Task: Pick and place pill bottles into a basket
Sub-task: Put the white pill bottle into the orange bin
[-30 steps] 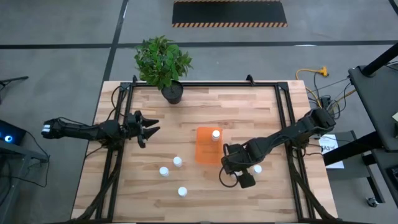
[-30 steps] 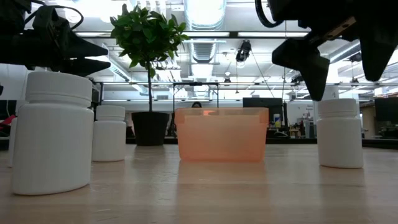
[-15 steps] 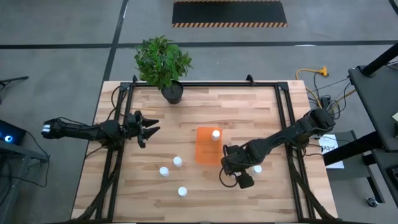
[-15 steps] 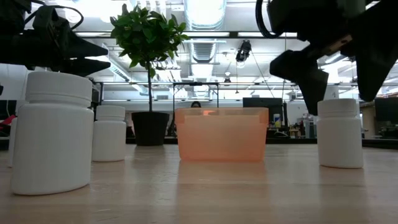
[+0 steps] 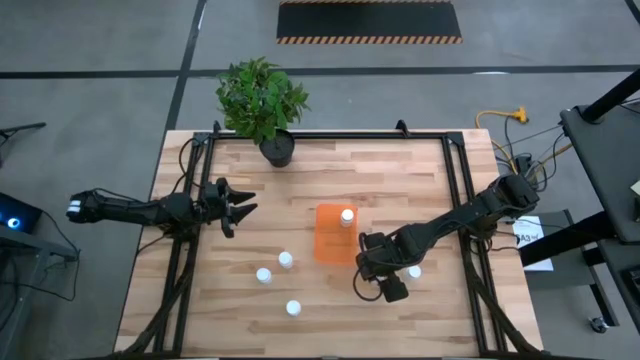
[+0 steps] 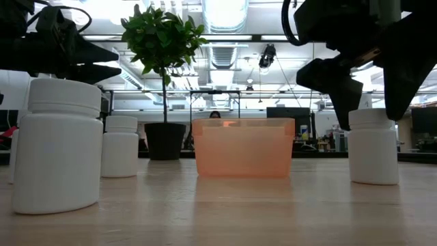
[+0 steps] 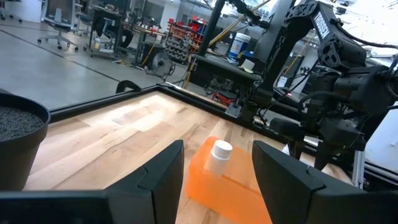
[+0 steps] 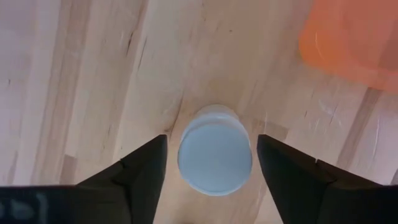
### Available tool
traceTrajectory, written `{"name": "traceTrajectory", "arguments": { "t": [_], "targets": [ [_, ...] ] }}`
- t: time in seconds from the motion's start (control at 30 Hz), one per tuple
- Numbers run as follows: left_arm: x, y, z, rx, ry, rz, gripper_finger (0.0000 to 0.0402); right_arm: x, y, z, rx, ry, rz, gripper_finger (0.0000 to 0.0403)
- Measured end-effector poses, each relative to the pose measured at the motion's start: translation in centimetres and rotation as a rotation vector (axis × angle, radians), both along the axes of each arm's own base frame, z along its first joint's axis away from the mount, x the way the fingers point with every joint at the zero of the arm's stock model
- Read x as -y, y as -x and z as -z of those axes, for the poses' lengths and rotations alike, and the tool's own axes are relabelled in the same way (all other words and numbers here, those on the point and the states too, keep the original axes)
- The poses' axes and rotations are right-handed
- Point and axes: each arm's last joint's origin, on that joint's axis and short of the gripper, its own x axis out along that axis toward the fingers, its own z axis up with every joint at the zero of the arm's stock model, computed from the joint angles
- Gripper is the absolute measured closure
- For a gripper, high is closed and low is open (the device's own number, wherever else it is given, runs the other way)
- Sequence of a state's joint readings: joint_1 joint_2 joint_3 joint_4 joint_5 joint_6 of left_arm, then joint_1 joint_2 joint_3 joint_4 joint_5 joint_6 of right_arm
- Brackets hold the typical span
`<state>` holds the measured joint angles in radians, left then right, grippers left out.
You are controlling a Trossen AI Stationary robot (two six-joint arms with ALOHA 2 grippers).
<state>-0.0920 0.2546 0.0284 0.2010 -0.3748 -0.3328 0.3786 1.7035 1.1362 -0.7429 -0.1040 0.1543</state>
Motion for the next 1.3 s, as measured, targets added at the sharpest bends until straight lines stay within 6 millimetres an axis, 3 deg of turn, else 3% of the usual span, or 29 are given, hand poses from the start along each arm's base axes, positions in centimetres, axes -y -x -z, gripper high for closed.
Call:
{"name": "traceTrajectory", "arguments": {
  "t": [0.33,0.8,1.3],
  "targets": [
    [0.0,0.0,0.0,0.000,0.000,0.000,0.0228,0.0,-0.1,-0.2,0.010,0.003,-0.025,0.0259],
    [0.0,0.0,0.0,0.000,0.000,0.000,0.0228,1.3,-1.2,-3.5,-0.023,0.018,0.017,0.0257],
    [0.0,0.0,0.0,0.000,0.000,0.000,0.0228,4.8,-3.0,-7.3,0.051,0.072,0.041,0.0256]
  ]
}}
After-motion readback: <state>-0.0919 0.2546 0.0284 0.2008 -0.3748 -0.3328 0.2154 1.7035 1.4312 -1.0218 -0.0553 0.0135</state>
